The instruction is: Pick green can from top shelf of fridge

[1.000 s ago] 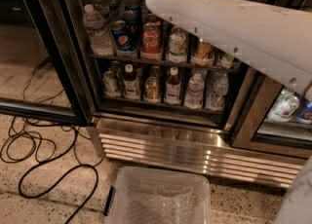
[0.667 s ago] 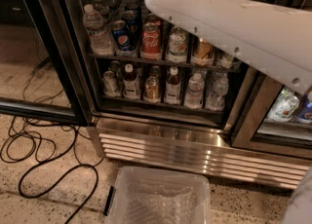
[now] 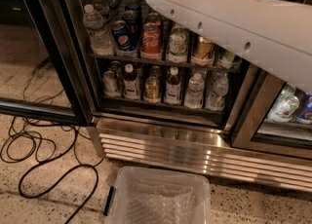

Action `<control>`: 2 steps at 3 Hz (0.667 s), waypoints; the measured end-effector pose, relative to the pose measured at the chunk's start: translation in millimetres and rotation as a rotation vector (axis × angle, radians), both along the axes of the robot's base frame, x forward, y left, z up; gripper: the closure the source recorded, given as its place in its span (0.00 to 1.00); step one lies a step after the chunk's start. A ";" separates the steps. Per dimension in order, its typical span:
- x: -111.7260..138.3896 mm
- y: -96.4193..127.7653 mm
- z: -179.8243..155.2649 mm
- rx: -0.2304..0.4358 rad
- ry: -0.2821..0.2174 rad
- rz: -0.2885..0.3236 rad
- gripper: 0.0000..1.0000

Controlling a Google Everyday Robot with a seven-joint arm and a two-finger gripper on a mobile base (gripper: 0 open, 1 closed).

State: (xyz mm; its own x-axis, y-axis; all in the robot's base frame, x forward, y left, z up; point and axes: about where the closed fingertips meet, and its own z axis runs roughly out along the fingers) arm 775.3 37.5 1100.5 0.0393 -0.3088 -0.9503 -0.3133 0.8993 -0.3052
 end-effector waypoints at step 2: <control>-25.2 0.7 10.6 0.040 0.069 0.025 1.00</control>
Offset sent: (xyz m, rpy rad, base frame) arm -0.0253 -0.0032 0.0152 0.0454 0.0975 0.0340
